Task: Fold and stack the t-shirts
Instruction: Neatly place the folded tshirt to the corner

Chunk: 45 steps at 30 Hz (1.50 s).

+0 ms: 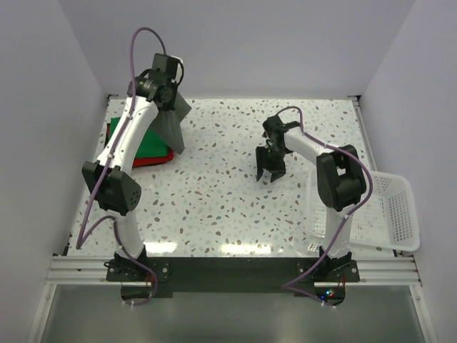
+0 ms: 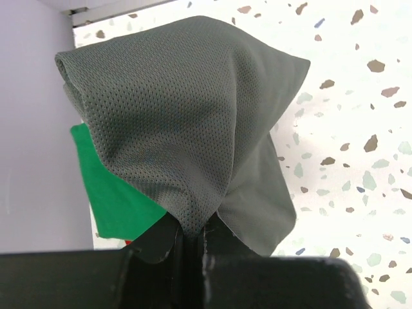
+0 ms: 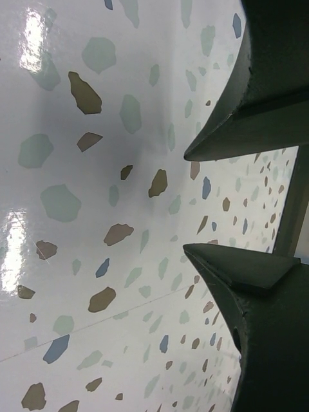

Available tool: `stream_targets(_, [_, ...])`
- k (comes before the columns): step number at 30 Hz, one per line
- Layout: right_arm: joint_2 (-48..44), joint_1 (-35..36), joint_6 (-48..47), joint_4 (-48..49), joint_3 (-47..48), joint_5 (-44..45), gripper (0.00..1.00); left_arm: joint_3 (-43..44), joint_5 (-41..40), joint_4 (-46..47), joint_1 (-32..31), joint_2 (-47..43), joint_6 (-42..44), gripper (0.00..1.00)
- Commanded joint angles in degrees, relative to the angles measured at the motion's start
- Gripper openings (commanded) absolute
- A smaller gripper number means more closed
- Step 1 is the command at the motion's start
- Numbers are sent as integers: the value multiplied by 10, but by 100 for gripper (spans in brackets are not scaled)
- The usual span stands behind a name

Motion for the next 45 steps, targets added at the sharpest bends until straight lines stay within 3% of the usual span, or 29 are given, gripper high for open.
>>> stream_targets(1, [-28, -2, -9, -9, -5, -4, 58, 25, 10, 9, 19, -47, 14, 0])
stream_targets(13, [-34, -2, -7, -9, -15, -2, 58, -23, 7, 15, 58, -67, 25, 0])
stream_targets(31, [-78, -3, -11, -16, -42, 16, 58, -90, 17, 47, 152, -26, 45, 0])
stream_targets(33, [-84, -2, -12, -16, -44, 17, 58, -95, 13, 46, 165, -25, 38, 18])
stream_targets(37, [-93, -3, -15, -18, -43, 19, 63, -93, -6, 31, 194, -19, 15, 43])
stream_targets(38, [-96, -2, -15, -19, -43, 20, 64, -84, -15, 24, 199, -14, 7, 63])
stream_targets(40, [-106, -3, -15, -18, -43, 21, 65, -71, -32, 9, 212, -10, -22, 82])
stream_targets(44, [-131, -2, -9, -10, -52, 25, 66, -69, -20, 21, 215, -31, -61, 99])
stream_targets(45, [-137, -2, -7, -1, -57, 26, 66, -73, -3, 36, 214, -39, -71, 100])
